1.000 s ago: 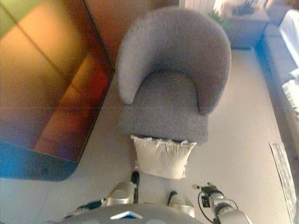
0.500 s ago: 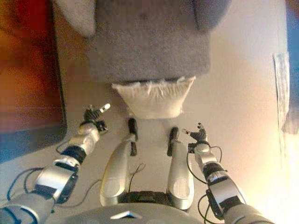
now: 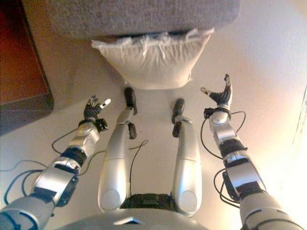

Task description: Pick up the cushion and take it to the sofa

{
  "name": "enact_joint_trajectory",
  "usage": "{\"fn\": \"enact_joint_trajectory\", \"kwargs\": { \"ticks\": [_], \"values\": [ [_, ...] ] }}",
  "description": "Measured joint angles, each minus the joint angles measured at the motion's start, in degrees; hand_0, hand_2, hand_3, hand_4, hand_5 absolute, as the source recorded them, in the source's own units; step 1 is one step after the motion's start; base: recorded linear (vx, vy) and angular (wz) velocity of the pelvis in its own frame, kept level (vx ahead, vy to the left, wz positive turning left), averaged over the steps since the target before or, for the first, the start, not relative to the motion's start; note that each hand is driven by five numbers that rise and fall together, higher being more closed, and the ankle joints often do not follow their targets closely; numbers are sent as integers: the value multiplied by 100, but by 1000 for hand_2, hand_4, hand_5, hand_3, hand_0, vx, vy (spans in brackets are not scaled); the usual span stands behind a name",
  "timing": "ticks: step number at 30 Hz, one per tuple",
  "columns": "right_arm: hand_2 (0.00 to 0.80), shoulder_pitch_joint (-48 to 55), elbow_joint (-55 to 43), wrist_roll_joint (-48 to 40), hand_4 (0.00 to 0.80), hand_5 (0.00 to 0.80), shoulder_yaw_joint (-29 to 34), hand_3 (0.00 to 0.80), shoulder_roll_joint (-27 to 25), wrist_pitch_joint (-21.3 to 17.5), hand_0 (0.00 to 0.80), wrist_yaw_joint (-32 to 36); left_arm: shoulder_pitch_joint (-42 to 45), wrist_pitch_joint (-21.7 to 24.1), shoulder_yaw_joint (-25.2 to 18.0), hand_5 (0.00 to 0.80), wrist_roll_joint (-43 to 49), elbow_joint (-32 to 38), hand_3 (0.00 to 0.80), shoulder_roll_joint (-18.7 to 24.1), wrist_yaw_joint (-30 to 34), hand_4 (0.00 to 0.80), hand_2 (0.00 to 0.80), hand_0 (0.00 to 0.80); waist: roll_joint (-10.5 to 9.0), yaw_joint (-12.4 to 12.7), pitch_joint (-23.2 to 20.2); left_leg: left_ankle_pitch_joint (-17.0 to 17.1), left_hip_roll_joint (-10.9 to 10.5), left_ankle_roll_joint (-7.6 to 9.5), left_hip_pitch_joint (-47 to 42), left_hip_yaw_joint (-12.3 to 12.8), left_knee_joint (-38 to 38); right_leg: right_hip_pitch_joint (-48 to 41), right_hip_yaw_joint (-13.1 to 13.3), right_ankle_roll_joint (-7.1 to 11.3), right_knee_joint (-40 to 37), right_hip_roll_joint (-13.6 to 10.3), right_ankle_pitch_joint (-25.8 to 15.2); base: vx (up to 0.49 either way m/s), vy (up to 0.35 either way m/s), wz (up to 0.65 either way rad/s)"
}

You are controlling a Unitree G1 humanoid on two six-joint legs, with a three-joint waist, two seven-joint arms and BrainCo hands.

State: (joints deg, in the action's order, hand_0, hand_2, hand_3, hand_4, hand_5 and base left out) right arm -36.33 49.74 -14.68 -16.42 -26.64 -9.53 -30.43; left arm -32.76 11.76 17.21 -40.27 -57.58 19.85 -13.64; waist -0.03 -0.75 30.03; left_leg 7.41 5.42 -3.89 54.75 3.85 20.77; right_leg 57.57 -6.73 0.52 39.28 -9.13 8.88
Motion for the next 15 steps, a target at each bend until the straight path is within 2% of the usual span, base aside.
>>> {"fn": "enact_joint_trajectory", "kwargs": {
  "ticks": [7,15],
  "values": [
    [0,-658,283,-3,0,0,-26,0,-373,-77,0,-20,-428,557,66,0,-158,29,0,163,94,0,0,0,-1,24,2,-41,-8,1,683,-105,365,588,-5,-3,214,-9,-7,-37,9,1],
    [0,-1416,468,-79,0,0,-298,0,-593,-396,0,172,-1139,1008,256,0,-237,64,0,544,374,0,0,0,0,35,2,-45,-13,25,1509,-135,627,1392,13,-20,433,-31,-56,-31,39,-2]
  ]
}}
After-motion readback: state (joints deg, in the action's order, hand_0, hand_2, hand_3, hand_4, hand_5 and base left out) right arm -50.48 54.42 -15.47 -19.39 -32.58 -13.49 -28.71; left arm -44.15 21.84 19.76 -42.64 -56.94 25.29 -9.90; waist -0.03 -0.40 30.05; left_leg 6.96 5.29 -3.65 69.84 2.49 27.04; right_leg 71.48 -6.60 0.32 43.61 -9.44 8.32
